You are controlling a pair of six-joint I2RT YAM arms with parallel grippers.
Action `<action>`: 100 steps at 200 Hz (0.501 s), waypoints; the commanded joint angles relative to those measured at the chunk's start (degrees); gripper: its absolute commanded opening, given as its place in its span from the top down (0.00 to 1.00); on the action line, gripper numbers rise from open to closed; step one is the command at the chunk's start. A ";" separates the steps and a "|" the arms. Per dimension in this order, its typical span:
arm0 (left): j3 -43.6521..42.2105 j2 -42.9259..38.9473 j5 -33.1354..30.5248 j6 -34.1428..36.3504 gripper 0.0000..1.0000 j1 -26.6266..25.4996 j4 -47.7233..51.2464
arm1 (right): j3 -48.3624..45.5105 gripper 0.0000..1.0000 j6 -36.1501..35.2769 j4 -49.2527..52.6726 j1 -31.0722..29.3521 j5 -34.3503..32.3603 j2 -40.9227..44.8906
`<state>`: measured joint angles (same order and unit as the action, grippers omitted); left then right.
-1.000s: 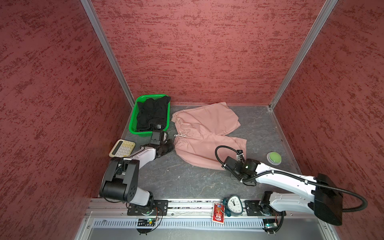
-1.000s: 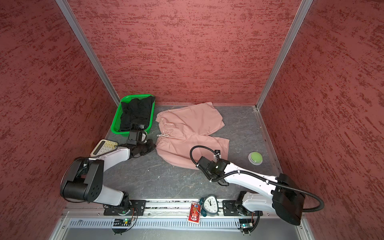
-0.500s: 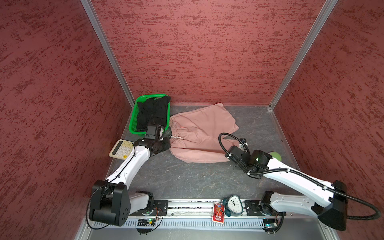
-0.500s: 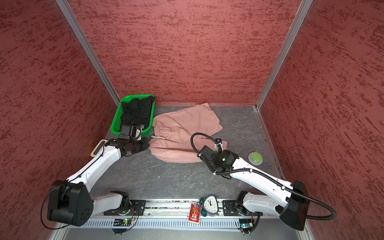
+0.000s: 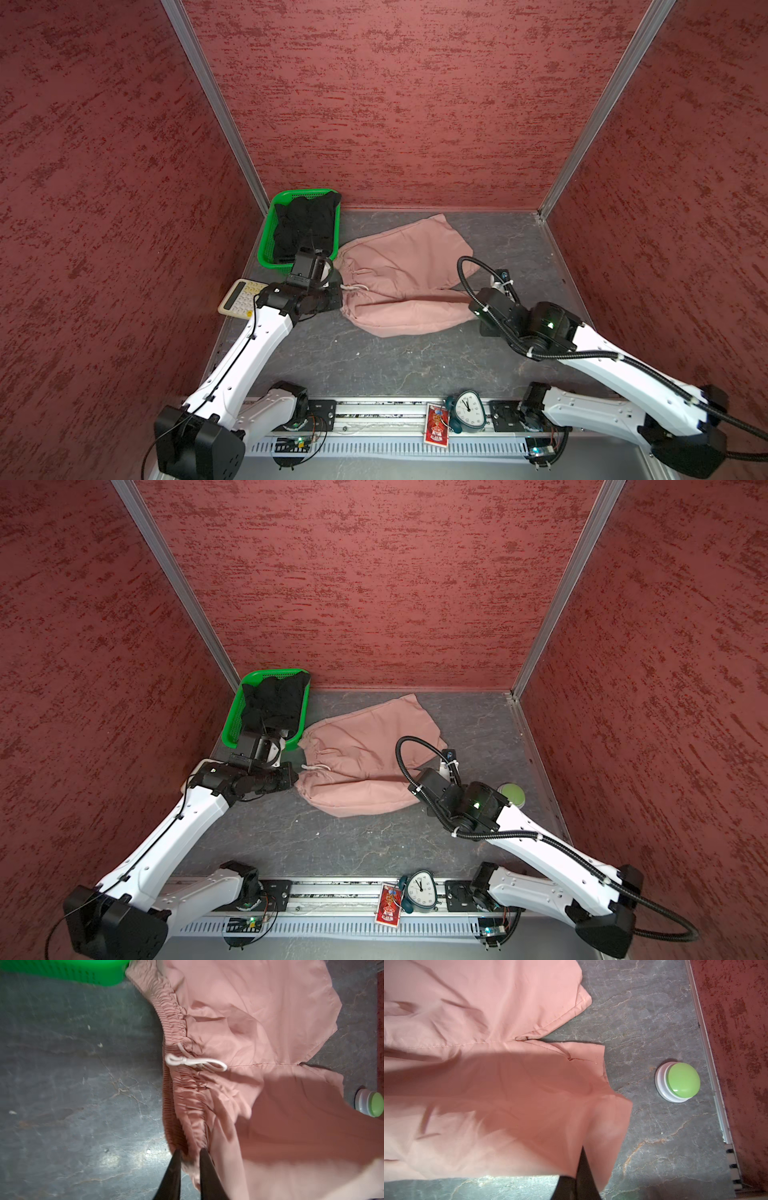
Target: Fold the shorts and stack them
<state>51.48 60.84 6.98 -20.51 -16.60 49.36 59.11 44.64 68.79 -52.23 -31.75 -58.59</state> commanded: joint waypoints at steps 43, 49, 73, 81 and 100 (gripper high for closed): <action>-9.31 -0.87 -1.39 -6.48 0.01 0.71 -5.86 | -3.43 1.00 0.04 -3.64 3.94 2.25 2.49; -10.49 -1.87 -0.97 -7.91 0.01 0.78 -6.04 | -3.56 1.00 -0.16 -3.82 4.27 2.56 2.44; -19.05 -6.89 5.20 -14.81 0.00 2.89 -12.02 | -4.00 1.00 -0.17 -4.44 4.84 3.76 2.01; -22.84 -8.40 8.47 -18.39 0.00 4.30 -15.83 | -4.37 1.00 -0.17 -4.94 4.94 4.12 1.83; -31.66 -10.98 15.92 -24.71 0.09 7.25 -28.22 | -4.62 1.00 -0.60 -6.18 5.20 4.91 1.38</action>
<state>27.92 52.07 13.06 -35.11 -12.16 35.53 54.96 44.34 65.04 -47.53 -28.29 -56.90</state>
